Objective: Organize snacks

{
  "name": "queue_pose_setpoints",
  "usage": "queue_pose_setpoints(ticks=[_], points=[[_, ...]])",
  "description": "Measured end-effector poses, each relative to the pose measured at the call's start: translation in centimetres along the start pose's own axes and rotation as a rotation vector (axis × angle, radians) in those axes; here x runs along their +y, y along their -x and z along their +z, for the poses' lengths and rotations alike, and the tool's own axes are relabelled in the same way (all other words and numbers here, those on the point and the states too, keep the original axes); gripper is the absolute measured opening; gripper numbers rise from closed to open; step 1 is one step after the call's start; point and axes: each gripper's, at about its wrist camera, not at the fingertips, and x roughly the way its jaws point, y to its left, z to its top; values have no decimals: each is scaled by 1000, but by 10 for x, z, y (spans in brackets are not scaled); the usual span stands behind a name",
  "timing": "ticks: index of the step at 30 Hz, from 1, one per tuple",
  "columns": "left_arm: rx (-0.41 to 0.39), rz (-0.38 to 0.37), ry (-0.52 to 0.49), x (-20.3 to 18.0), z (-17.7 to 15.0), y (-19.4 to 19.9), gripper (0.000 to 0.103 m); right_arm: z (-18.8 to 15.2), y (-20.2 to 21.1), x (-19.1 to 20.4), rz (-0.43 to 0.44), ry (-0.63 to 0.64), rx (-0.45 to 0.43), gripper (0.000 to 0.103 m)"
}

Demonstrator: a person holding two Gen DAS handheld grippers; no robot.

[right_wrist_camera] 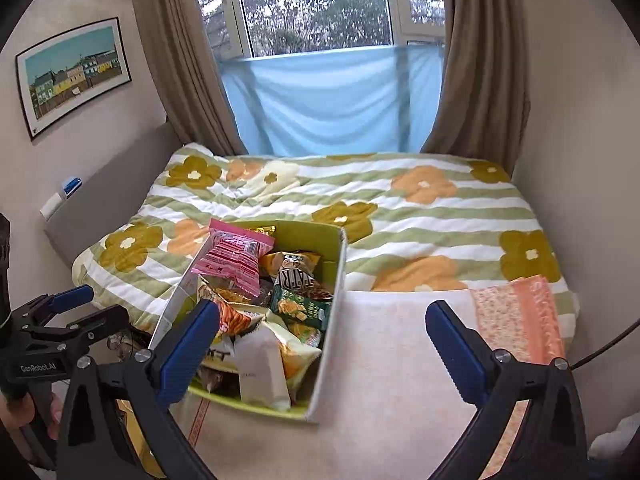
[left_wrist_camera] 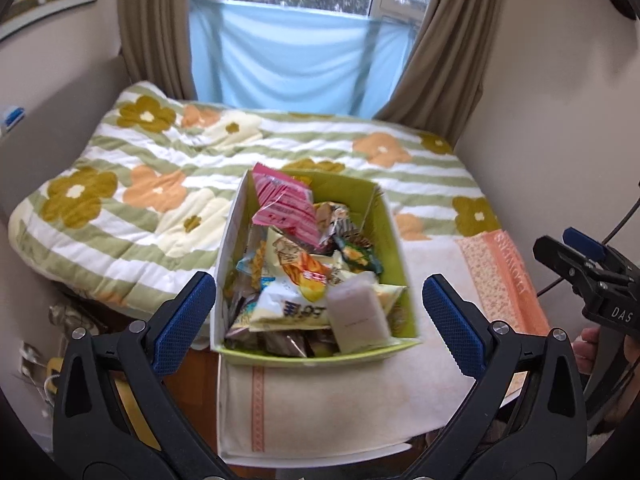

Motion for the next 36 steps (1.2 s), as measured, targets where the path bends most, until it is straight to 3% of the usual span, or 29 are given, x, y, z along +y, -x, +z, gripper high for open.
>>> queue_pose_setpoints(ticks=[7, 14, 27, 36], points=[[-162, 53, -29, -45, -39, 87, 103, -30, 93, -16, -46, 35, -69, 103], [-204, 76, -68, -67, -72, 122, 103, -63, 143, -23, -135, 26, -125, 103], [-255, 77, -85, -62, -85, 144, 103, -86, 161, -10, -172, 0, -170, 103], [-249, 60, -95, -63, -85, 140, 103, -92, 163, -9, -179, -4, -185, 103]])
